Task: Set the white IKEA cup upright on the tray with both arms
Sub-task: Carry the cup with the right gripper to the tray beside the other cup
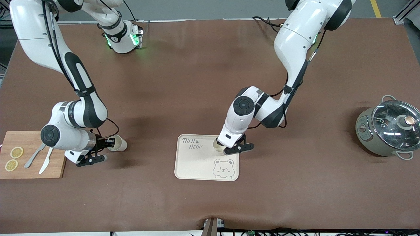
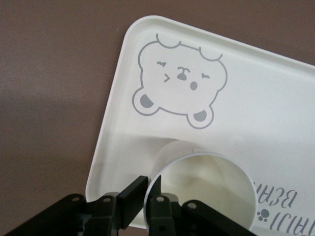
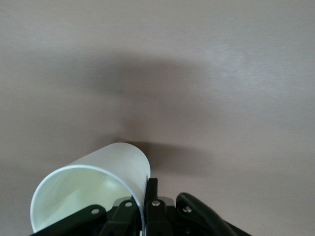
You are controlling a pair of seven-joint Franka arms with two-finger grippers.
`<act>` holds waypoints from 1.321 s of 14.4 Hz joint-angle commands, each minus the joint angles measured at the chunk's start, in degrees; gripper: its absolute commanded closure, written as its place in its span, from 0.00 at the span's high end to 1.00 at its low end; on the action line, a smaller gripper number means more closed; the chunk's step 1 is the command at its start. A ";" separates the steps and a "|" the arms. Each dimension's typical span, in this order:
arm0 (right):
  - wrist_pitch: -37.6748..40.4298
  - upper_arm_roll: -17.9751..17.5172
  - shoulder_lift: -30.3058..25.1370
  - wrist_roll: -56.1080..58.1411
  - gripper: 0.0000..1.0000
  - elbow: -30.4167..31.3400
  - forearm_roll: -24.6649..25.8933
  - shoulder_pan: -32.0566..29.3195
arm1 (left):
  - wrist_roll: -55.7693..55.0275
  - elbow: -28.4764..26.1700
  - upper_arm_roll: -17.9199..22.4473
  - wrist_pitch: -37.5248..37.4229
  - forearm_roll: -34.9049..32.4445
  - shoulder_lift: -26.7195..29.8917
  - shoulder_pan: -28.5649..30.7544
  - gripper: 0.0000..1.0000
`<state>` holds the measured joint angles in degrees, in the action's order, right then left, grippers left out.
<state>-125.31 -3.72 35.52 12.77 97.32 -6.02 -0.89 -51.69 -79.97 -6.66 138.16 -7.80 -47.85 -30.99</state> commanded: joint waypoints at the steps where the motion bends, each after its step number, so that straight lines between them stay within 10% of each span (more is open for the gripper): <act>1: 5.41 -0.41 -0.98 -2.38 0.00 -3.00 -3.38 0.27 | -1.31 1.05 0.95 0.45 -1.61 -0.93 -1.01 0.00; 5: 6.48 -0.41 -3.44 -17.30 0.00 -3.45 -3.47 6.06 | -1.31 1.05 0.95 0.45 -1.70 -1.11 -1.09 0.00; 6: 6.40 -0.41 -3.71 -21.60 0.00 -3.54 -3.38 7.99 | -0.79 1.05 0.86 0.45 -1.70 -1.02 -0.92 0.25; 7: 6.13 -0.41 -3.80 -26.00 0.00 -3.89 -3.47 9.75 | -0.79 1.05 0.94 0.45 -1.78 -1.19 -1.09 0.82; 8: 5.87 -0.41 -3.80 -29.87 0.00 -4.24 -3.47 11.07 | -1.31 1.13 0.95 1.06 -1.78 -1.72 -1.36 1.00; 19: -9.59 0.29 0.33 -65.93 0.00 -5.91 -3.38 27.42 | -4.39 6.31 2.44 -10.61 -1.70 -0.05 -2.06 1.00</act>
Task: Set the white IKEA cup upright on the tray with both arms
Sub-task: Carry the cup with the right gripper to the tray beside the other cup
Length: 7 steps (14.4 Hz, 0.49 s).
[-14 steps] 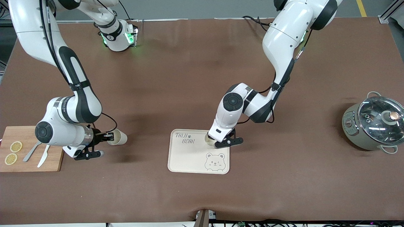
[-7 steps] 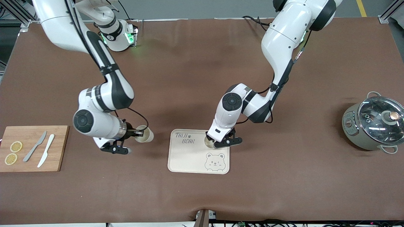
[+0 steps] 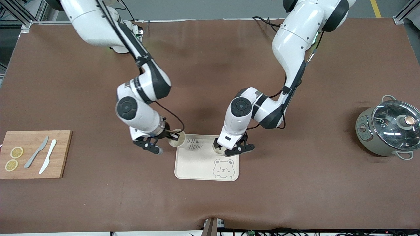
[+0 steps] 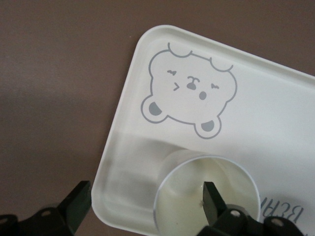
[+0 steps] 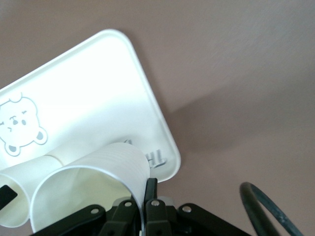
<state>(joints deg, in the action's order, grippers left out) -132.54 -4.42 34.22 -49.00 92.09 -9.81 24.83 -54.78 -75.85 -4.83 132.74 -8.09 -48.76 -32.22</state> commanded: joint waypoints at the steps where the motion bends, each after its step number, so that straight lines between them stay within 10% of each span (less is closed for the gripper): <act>1: -3.24 1.08 1.99 -5.48 0.00 -0.60 1.28 1.97 | -1.38 2.20 0.44 -6.60 -1.41 1.12 -0.74 1.00; 7: -4.30 1.08 3.74 -10.15 0.00 -1.21 7.35 1.80 | 0.98 2.11 0.26 -15.13 0.26 7.96 2.33 1.00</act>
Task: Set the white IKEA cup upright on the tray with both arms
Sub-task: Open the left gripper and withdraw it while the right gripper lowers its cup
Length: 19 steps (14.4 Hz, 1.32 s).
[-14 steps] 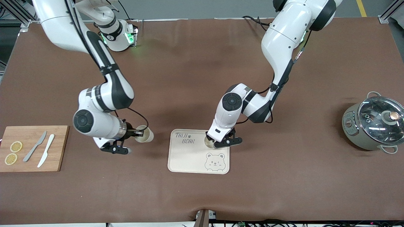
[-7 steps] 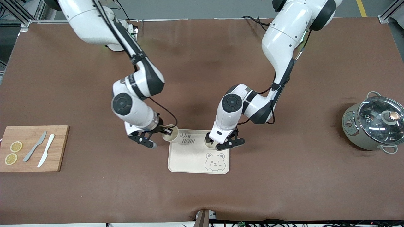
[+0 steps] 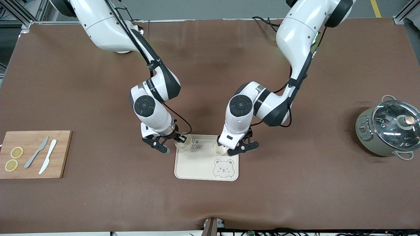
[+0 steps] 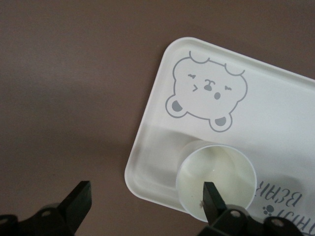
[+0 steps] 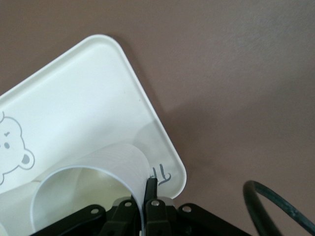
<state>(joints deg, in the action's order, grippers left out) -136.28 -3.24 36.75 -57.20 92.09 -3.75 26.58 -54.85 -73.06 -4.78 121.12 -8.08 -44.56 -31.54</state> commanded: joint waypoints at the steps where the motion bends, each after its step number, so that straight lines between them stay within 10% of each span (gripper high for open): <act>1: -1.95 -0.10 1.57 -1.95 0.00 -1.39 1.29 -0.04 | 3.84 -1.20 0.21 -5.09 1.48 6.04 3.05 1.00; 19: -6.71 0.07 6.58 -3.36 0.00 -3.85 1.47 1.10 | 36.03 -1.65 0.21 -21.63 4.74 23.28 27.58 1.00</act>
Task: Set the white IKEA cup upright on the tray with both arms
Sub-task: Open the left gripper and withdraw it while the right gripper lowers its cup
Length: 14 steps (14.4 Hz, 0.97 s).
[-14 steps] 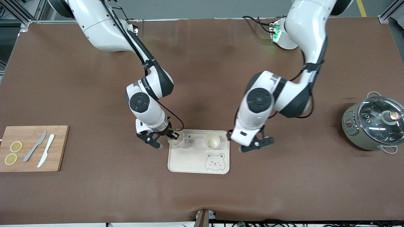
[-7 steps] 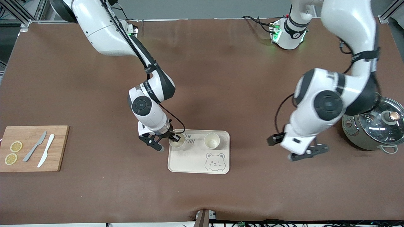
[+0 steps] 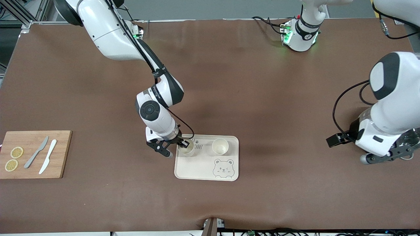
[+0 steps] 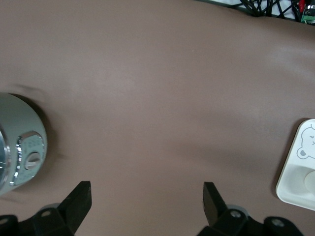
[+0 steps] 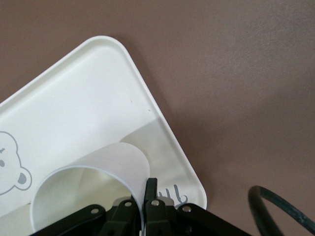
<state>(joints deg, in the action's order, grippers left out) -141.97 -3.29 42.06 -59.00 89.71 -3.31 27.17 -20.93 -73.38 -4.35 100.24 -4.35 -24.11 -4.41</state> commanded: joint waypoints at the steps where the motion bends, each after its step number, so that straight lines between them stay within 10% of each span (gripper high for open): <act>1: -1.47 0.12 1.71 -1.56 0.00 -1.47 1.02 0.61 | 3.78 -1.42 -0.22 -0.75 1.01 3.97 1.41 1.00; 4: -1.56 1.17 1.89 -2.35 0.02 -1.56 0.94 1.57 | 8.08 -1.42 1.27 -4.77 1.45 7.66 1.86 1.00; 7: -1.56 1.27 1.80 -2.35 0.89 -1.56 0.94 1.66 | 15.98 -1.51 4.70 -11.79 3.02 12.05 2.82 1.00; 8: -1.56 1.27 1.80 -2.26 1.00 -1.56 0.94 1.58 | 18.71 -1.51 4.79 -13.82 4.08 13.28 3.87 1.00; 14: 0.37 1.18 -0.03 -1.12 1.00 -1.56 2.96 0.79 | 19.79 -5.09 5.41 -16.66 4.97 19.35 3.97 1.00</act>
<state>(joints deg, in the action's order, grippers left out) -143.31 -2.31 43.12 -59.72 88.79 -1.52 27.97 -1.81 -74.46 0.92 83.33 -0.34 -8.11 -0.15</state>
